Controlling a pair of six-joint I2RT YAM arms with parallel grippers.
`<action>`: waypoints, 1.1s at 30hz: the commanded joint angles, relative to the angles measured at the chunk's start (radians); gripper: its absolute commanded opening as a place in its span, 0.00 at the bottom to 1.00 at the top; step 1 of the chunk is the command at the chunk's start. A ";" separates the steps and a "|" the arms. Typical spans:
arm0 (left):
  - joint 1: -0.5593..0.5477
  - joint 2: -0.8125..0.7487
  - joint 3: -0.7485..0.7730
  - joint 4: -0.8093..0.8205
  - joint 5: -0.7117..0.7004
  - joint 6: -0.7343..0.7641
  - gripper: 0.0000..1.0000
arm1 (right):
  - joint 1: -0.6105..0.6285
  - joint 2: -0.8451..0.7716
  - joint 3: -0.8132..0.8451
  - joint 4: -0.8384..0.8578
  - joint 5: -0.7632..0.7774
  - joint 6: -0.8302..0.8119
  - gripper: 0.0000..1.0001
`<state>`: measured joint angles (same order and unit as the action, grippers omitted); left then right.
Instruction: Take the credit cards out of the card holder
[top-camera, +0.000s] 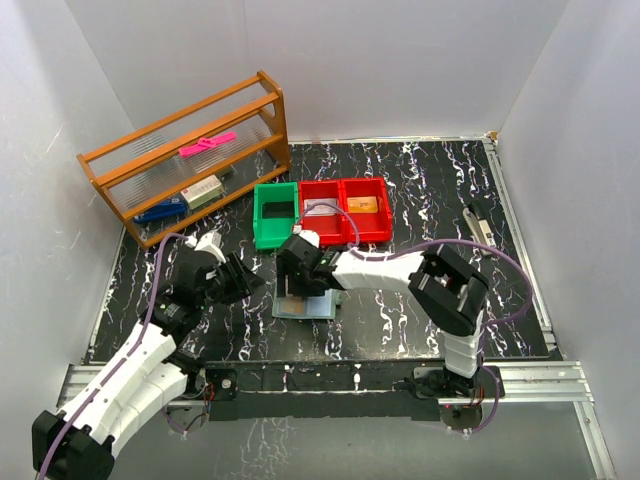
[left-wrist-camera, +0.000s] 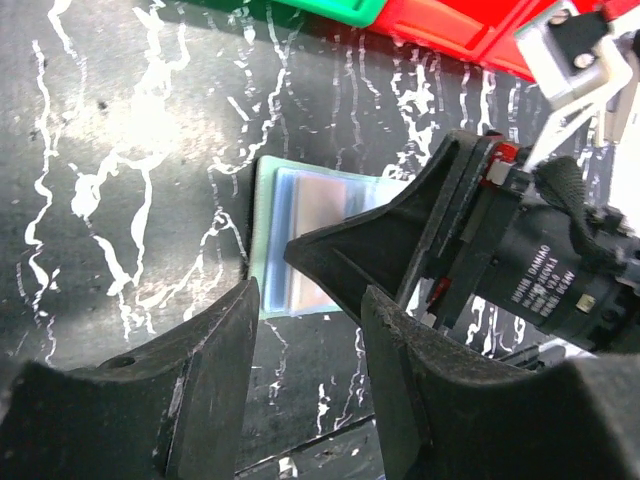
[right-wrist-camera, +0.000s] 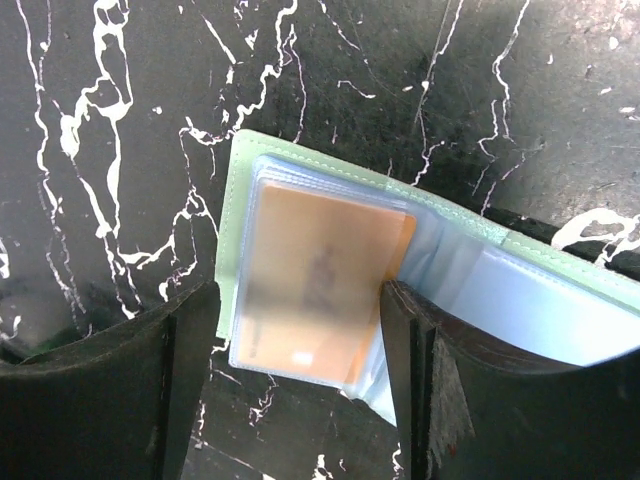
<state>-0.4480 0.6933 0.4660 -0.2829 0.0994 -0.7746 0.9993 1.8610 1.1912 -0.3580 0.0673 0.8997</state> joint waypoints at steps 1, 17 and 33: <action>-0.003 0.009 0.030 -0.081 -0.060 -0.014 0.45 | 0.036 0.116 0.080 -0.174 0.112 -0.002 0.65; -0.003 0.109 0.028 -0.011 0.052 0.021 0.48 | 0.043 0.114 0.065 -0.198 0.160 0.022 0.46; -0.016 0.316 -0.024 0.217 0.351 0.071 0.47 | -0.017 -0.010 -0.138 0.094 -0.053 0.026 0.43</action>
<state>-0.4519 0.9951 0.4610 -0.1257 0.3611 -0.7212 0.9928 1.8236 1.1114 -0.2646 0.0631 0.9222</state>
